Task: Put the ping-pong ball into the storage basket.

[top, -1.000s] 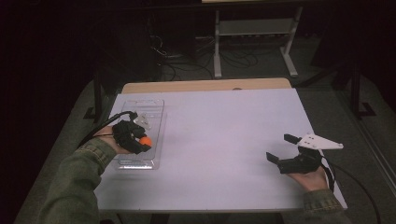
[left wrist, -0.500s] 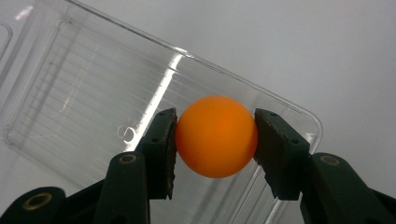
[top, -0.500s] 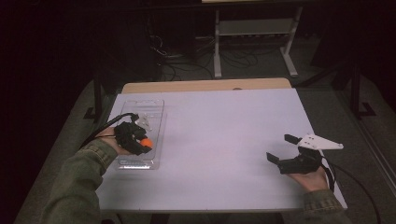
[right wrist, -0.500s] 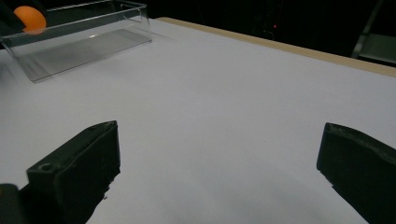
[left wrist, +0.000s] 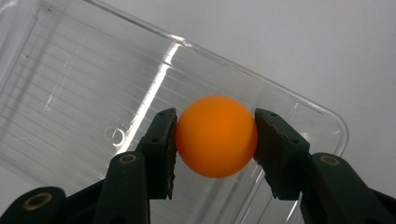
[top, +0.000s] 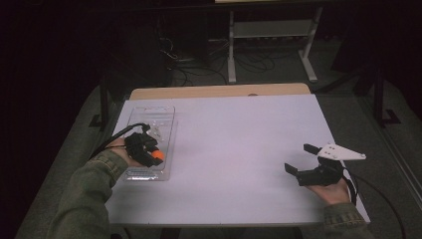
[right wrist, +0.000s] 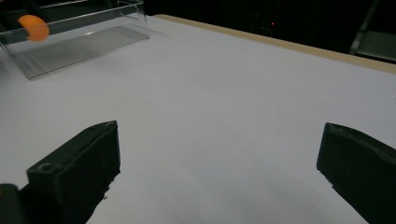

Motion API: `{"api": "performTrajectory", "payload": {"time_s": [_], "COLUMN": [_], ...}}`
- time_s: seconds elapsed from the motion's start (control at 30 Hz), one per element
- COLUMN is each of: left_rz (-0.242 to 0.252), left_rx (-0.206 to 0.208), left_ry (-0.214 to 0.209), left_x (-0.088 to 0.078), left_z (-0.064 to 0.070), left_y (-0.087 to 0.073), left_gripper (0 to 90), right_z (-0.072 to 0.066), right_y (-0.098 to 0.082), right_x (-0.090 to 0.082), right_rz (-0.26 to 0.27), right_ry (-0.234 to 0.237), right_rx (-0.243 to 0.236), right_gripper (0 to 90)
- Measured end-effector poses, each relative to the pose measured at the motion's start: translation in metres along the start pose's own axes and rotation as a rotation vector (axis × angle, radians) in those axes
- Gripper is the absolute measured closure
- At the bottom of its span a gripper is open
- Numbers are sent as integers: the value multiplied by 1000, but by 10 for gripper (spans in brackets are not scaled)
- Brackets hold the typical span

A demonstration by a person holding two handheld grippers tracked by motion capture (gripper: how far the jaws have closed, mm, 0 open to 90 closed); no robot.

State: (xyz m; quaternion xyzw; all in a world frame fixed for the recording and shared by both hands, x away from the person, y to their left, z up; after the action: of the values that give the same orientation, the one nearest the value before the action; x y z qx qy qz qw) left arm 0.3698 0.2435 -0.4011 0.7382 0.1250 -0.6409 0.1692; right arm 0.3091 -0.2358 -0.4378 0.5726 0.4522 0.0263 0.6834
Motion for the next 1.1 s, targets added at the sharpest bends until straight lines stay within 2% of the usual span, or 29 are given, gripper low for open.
{"api": "performTrajectory", "payload": {"time_s": [0.73, 1.1], "left_rz": [-22, -14], "left_rx": [7, -8], "left_ry": [-18, -17], "left_x": [14, 17], "left_z": [-1, -1], "left_y": [2, -1], "left_gripper": [507, 504], "right_z": [0, -1], "right_y": [-1, -1], "right_x": [1, 2], "right_rz": [-11, -18], "right_ry": [-5, -5], "right_rx": [-4, -9], "right_gripper": [0, 0]}}
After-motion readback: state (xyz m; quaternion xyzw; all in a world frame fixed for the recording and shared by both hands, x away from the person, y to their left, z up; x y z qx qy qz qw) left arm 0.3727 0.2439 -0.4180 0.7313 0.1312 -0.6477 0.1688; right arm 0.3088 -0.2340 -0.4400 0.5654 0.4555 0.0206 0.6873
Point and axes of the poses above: each handheld gripper's, and its own axes: x roughly forward along the jaws, y roughly out of its top, z roughly to its right, the point moved 4 cm from there along x, roughly forward along the jaws, and after that the axes turned 14 degrees about -z, right-handed, at the moved point
